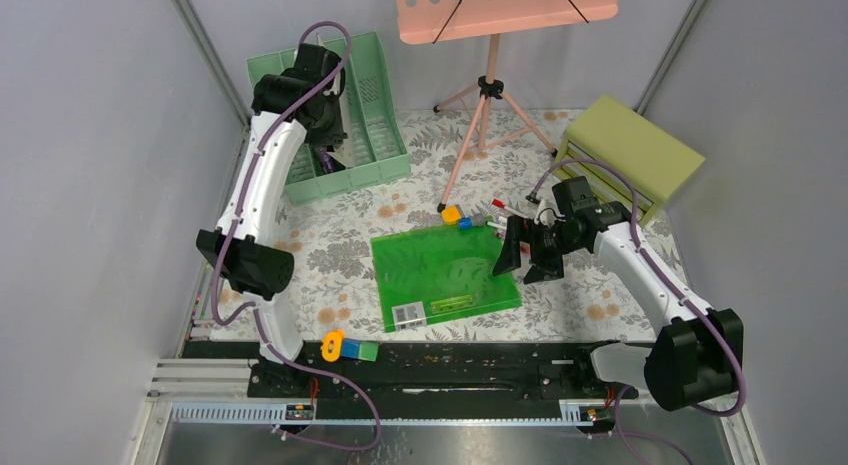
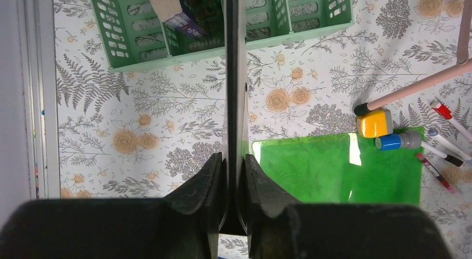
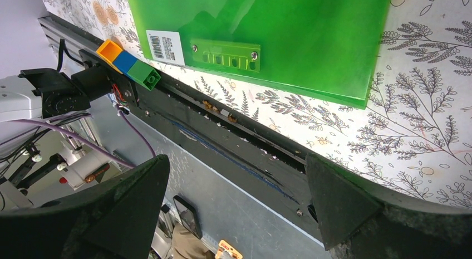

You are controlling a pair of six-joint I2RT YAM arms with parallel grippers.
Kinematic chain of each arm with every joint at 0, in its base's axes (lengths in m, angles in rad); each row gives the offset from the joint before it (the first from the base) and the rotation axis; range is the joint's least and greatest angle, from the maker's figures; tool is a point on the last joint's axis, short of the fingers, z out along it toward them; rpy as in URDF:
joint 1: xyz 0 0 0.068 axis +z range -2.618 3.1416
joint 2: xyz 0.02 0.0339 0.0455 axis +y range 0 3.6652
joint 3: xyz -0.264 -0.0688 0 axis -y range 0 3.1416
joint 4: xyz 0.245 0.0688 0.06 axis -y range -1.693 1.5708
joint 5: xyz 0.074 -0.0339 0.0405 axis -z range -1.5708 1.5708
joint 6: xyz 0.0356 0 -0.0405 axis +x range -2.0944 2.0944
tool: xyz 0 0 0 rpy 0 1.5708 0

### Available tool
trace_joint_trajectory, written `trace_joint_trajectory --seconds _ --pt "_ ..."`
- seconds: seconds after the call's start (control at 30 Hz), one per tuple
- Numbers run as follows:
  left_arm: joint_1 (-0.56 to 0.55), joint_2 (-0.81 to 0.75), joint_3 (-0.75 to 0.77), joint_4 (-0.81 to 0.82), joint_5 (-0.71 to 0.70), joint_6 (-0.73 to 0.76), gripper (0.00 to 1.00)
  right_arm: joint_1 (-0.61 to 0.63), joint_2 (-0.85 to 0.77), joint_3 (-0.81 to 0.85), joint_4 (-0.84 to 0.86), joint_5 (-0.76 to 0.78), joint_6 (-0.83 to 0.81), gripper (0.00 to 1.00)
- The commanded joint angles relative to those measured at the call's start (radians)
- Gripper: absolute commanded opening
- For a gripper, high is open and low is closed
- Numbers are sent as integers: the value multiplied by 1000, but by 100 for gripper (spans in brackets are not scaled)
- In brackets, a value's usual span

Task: Organize the desk
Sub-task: Place the folder in the storage box.

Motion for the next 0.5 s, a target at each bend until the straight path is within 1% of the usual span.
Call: trace_joint_trajectory --seconds 0.0,0.37,0.4,0.47 --pt "1 5 51 67 -37 17 0 6 11 45 -19 -6 -5 99" --pt "21 60 54 130 -28 44 0 6 38 58 -23 3 3 99" --pt "26 66 56 137 -26 45 4 6 41 59 -22 3 4 100" --pt "38 80 62 144 -10 48 20 6 45 61 -23 3 3 100"
